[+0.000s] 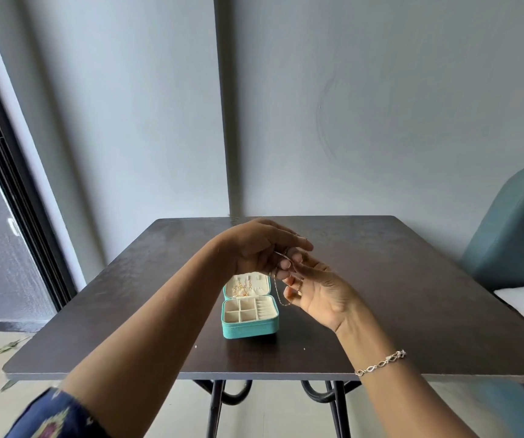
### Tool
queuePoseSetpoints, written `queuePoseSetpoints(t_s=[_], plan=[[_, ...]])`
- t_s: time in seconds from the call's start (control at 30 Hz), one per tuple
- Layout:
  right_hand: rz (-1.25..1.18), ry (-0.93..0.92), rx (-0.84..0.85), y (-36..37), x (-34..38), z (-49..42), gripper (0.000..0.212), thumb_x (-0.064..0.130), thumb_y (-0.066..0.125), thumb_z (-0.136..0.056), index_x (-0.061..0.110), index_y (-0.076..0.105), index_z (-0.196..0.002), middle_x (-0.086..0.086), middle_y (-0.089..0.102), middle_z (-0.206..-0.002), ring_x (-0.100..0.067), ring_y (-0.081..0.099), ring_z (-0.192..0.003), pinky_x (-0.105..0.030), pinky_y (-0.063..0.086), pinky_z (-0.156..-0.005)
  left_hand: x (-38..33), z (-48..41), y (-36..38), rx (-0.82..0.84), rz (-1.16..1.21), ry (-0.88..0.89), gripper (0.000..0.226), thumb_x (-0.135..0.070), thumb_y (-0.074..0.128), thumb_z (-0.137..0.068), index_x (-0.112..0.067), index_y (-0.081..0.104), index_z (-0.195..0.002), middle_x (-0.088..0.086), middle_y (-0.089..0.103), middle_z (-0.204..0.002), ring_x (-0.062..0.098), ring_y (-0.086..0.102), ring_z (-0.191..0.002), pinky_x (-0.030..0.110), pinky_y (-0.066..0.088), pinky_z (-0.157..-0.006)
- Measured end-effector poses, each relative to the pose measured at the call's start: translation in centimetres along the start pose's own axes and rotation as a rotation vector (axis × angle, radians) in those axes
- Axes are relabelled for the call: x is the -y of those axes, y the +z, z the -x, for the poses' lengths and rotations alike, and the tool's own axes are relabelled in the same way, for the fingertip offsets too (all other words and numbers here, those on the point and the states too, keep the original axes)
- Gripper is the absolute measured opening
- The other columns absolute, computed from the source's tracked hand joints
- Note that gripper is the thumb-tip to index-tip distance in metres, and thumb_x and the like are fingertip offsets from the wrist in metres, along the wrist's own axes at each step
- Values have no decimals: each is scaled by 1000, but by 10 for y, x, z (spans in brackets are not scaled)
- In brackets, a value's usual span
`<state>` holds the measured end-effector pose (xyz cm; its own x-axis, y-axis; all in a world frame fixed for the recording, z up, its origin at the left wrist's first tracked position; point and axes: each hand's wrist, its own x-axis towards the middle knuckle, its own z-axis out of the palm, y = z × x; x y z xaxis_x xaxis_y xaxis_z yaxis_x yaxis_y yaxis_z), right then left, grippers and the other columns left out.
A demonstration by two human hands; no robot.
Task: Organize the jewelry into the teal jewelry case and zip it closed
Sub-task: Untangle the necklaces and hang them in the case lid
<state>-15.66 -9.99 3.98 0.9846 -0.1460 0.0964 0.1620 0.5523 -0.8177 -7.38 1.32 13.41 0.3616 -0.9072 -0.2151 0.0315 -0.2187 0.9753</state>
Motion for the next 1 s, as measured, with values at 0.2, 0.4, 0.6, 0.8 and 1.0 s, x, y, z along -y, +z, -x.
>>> queuePoseSetpoints(t_s=[0.2,0.4,0.6,0.8,1.0], plan=[[-46,63,-81,-6,-4,7,49,25,94,-29,16,68,-69,1,60,-64,-11,54,-61,-25,41,-60,0,1,-2,-200,-125,59,10,-7,64,-82,-2,63,-73,2,53,-50,11,49,-42,22,50,-45],[-48,89,-159,-14,-9,11,49,26,94,-21,15,70,-64,-2,67,-70,-14,64,-64,-27,48,-61,-3,4,-11,-305,-80,110,10,-7,64,-82,-2,65,-73,4,57,-52,14,57,-46,27,55,-56],[-97,85,-181,-19,-14,12,50,22,93,-19,13,69,-63,-9,71,-81,-18,68,-71,-25,54,-59,2,5,-17,-322,32,143,13,-6,56,-88,-1,63,-79,7,62,-61,16,62,-54,30,57,-61],[-171,6,-215,-19,-14,11,52,18,95,-16,9,71,-62,-11,71,-77,-20,69,-69,-25,56,-59,14,5,-24,-413,108,156,15,-4,53,-90,1,60,-78,11,63,-70,15,65,-53,26,57,-55],[-329,-102,-140,-11,-11,8,46,17,94,-25,12,71,-64,-9,72,-86,-20,70,-81,-29,57,-69,35,1,-24,-362,316,125,25,-12,45,-95,-8,59,-74,0,62,-54,12,65,-60,26,54,-61]])
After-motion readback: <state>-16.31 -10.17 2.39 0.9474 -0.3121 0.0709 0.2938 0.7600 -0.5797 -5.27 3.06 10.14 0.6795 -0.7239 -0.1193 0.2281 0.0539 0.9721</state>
